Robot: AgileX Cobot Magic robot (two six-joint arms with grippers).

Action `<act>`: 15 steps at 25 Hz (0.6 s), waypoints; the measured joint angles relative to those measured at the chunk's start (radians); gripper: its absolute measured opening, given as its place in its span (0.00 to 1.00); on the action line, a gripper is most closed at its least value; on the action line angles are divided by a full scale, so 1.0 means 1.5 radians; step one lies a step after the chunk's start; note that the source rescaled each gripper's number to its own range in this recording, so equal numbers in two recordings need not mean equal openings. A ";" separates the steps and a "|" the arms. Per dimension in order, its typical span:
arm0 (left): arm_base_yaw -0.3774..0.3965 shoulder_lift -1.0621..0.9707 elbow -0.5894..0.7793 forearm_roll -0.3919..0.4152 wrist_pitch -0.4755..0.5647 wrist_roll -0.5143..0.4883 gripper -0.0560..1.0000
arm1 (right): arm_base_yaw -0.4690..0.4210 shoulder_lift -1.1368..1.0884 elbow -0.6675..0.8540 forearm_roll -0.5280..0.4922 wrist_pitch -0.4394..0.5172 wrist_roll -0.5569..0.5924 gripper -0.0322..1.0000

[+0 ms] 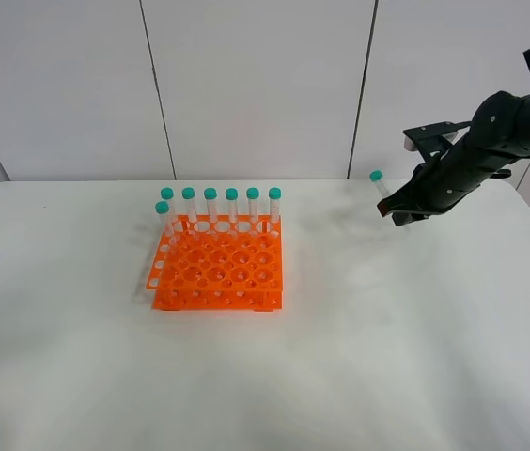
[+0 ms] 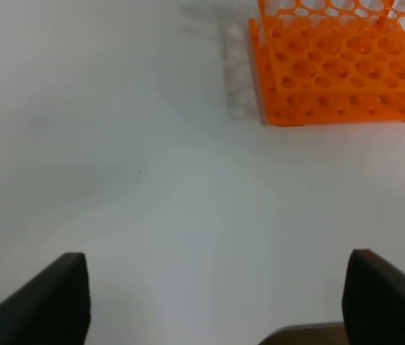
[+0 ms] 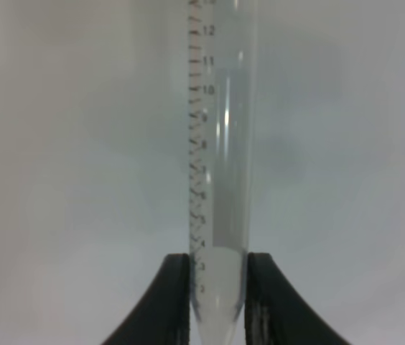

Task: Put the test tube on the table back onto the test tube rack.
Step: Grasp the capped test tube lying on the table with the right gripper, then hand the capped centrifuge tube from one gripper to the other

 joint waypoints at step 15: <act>0.000 0.000 0.000 0.000 0.000 0.000 1.00 | 0.086 -0.062 0.000 0.023 -0.025 -0.077 0.34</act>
